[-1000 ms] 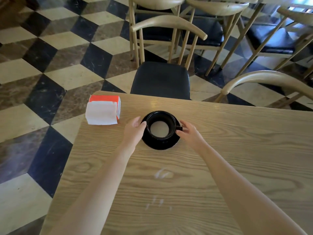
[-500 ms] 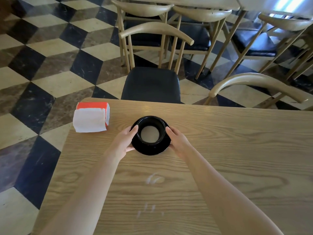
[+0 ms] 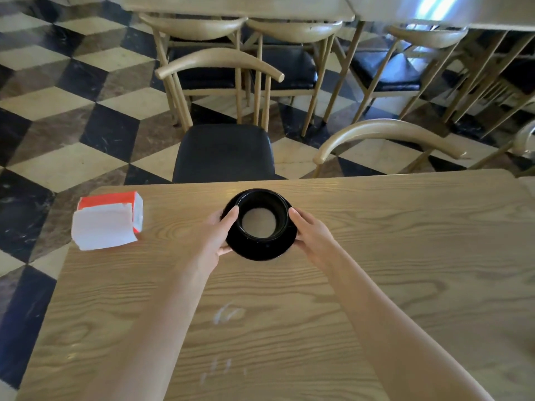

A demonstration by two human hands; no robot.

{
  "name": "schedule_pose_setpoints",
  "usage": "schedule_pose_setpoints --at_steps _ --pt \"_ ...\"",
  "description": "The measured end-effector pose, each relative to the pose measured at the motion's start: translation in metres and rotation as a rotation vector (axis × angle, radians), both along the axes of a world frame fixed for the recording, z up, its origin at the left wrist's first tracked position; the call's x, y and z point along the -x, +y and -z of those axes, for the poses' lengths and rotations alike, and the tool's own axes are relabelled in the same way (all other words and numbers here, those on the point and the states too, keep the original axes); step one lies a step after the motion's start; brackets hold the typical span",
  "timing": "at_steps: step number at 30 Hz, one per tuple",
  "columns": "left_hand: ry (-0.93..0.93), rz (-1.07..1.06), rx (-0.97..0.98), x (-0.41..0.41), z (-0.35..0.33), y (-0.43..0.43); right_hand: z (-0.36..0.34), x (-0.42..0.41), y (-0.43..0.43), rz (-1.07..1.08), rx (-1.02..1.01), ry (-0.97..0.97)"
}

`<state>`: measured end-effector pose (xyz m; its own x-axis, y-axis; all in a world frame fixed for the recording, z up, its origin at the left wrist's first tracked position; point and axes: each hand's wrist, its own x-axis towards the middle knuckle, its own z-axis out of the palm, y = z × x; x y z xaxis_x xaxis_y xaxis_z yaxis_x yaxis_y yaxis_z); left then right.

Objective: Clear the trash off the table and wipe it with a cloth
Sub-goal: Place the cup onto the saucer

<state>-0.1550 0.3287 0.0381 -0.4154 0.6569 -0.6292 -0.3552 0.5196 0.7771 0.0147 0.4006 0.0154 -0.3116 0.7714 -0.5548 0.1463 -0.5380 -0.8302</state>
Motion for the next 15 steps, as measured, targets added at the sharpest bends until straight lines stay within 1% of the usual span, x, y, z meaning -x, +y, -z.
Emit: schedule_pose_setpoints --at_steps 3,7,15 --pt "-0.015 0.020 -0.014 -0.035 -0.008 0.015 -0.010 -0.035 0.013 0.010 -0.027 0.009" --pt "-0.042 0.013 -0.009 -0.093 -0.014 0.037 -0.019 -0.095 0.038 0.006 -0.056 -0.039" --pt "-0.124 0.140 -0.015 -0.220 -0.011 0.094 -0.028 -0.234 0.084 0.054 -0.136 -0.072"
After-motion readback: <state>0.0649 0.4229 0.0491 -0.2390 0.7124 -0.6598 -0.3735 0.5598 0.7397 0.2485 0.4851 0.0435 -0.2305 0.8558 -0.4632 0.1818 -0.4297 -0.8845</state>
